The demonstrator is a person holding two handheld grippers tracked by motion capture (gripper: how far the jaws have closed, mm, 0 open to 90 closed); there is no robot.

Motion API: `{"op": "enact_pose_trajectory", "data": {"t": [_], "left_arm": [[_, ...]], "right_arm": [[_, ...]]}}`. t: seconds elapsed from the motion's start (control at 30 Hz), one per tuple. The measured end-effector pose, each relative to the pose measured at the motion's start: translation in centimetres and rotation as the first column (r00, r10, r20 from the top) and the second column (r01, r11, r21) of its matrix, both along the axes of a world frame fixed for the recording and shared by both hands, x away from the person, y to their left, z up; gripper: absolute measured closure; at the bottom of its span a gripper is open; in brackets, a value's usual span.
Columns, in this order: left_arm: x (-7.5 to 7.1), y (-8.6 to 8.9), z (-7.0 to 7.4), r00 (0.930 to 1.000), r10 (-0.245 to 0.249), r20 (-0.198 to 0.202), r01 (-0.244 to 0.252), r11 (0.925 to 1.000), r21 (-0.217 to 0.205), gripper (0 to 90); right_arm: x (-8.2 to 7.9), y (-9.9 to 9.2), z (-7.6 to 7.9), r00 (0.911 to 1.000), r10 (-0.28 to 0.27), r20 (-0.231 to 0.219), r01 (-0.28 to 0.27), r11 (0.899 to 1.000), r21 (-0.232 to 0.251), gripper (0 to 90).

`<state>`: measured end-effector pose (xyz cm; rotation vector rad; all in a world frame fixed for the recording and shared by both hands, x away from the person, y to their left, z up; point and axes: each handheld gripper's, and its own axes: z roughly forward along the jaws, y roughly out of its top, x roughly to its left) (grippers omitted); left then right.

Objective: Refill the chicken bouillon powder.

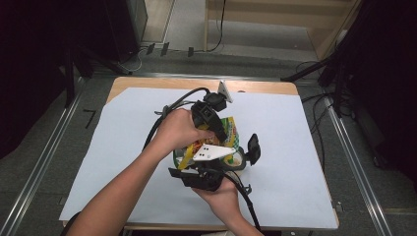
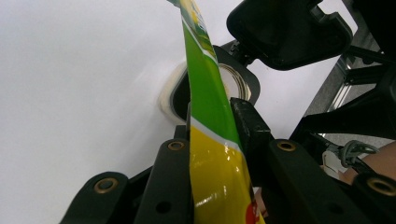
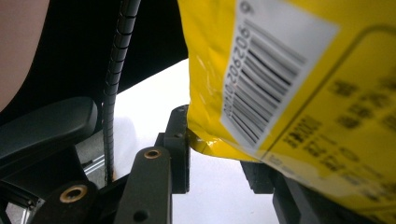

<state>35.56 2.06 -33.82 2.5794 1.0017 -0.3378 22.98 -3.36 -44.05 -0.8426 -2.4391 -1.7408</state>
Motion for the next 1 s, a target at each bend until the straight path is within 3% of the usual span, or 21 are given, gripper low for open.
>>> {"op": "enact_pose_trajectory", "data": {"t": [0.77, 1.0], "left_arm": [[0.0, 0.0, 0.0, 1.0000, 0.001, 0.004, -0.001, 1.0000, -0.002, 78.0], [0.0, 0.1, 1.2, 0.9996, 0.010, 0.025, -0.009, 0.9998, -0.016, 77.9]], "right_arm": [[0.0, 0.0, 0.0, 1.0000, -0.003, 0.001, 0.003, 1.000, -0.001, 67.7], [0.2, -0.1, 0.8, 0.9998, -0.001, 0.020, 0.001, 1.000, 0.005, 67.5]]}}
